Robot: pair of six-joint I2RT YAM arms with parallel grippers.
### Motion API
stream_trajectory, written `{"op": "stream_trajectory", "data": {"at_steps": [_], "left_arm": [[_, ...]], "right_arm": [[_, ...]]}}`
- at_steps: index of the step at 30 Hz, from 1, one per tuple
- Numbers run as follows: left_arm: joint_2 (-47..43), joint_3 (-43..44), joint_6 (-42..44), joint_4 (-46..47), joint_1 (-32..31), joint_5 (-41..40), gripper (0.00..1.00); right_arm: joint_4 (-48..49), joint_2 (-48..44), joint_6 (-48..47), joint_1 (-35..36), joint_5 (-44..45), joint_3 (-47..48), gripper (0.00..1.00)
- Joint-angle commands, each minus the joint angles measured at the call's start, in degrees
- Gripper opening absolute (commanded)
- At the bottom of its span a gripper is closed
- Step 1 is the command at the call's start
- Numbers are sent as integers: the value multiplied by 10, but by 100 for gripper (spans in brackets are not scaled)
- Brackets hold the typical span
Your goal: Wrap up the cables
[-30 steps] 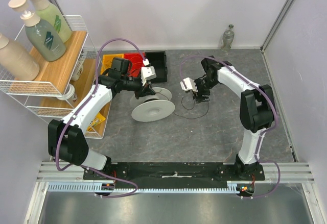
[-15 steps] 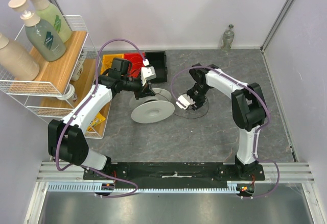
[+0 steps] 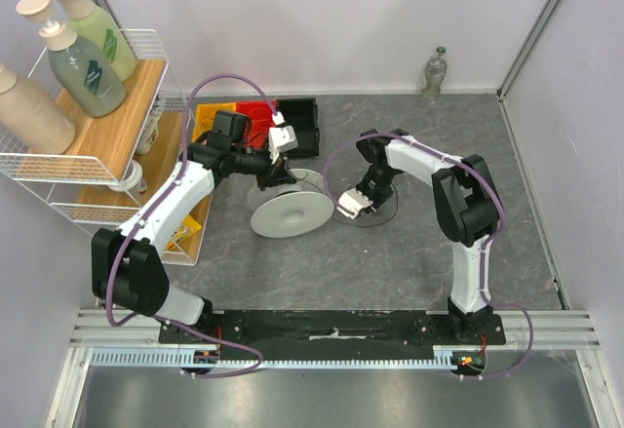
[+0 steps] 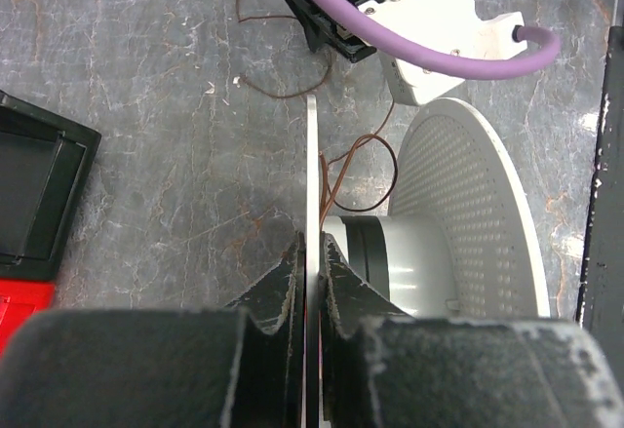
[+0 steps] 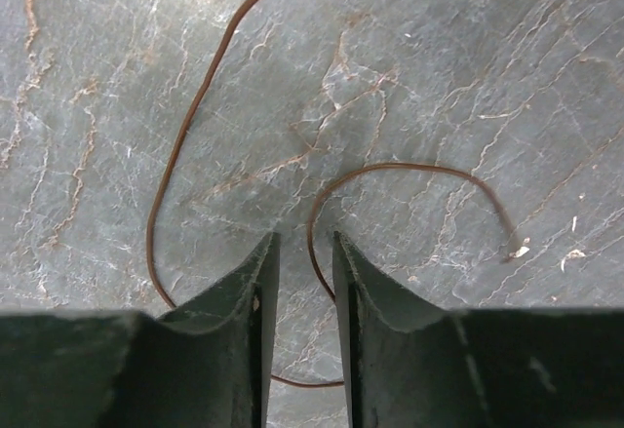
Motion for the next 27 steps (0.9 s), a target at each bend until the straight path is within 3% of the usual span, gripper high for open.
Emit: {"op": "stream_trajectory", "data": {"at_steps": [1, 4, 5, 14, 21, 27], "left_arm": [[-14, 16, -49, 24, -1, 10, 2], [-18, 20, -97, 46, 0, 4, 2], [-18, 25, -114, 50, 1, 4, 2], [-36, 64, -281, 102, 13, -20, 2], [-71, 71, -465, 188, 14, -126, 2], [-54, 118, -601, 255, 15, -197, 2]], "right_arm": [[38, 8, 20, 2, 21, -28, 27], [44, 3, 72, -11, 3, -19, 2], [45, -2, 90, -19, -11, -13, 0], [51, -85, 323, -121, -79, 13, 0], [87, -187, 510, -216, -171, -15, 0], [117, -323, 584, -227, -213, -85, 0]]}}
